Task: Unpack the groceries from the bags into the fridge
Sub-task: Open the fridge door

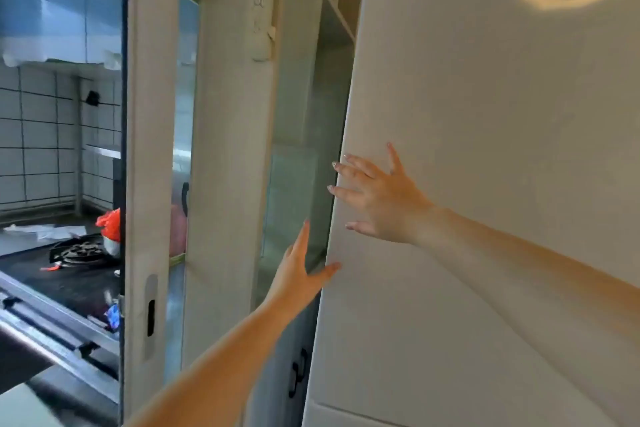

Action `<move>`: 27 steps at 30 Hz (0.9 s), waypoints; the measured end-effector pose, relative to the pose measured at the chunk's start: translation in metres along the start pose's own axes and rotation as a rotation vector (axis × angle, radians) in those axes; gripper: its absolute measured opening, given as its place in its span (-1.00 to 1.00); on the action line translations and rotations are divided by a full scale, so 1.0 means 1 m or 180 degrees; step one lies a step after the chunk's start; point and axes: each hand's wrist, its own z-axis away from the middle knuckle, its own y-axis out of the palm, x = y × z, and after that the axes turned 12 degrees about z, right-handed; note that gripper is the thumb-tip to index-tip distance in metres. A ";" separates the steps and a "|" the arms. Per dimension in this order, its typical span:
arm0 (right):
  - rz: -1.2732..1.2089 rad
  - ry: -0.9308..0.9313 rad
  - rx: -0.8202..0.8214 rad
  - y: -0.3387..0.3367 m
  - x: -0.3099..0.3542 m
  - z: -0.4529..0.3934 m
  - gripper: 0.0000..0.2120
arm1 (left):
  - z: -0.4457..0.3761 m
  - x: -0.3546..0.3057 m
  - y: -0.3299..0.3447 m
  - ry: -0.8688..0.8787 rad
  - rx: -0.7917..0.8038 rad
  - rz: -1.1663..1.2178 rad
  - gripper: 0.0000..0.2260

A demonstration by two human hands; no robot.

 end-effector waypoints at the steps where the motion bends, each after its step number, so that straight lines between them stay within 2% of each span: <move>1: 0.0061 -0.0025 0.0031 0.003 0.000 -0.005 -0.37 | -0.002 0.001 0.000 -0.0028 0.0055 0.0051 -0.16; 6: 0.0352 -0.0140 0.0343 0.006 0.000 -0.016 -0.39 | -0.021 0.019 0.008 0.0066 0.0328 0.0152 -0.21; 9: 0.0388 -0.0104 0.0325 0.008 0.000 -0.017 -0.38 | -0.028 0.024 0.015 0.0204 0.0458 0.0127 -0.22; 16: 0.0405 -0.0048 0.0891 0.004 0.004 -0.015 -0.31 | -0.035 0.029 0.021 0.0273 0.0383 -0.0050 -0.18; 27: 0.0418 0.0042 0.1074 -0.002 0.012 -0.016 -0.26 | -0.038 0.028 0.021 0.0247 0.0364 -0.0101 -0.18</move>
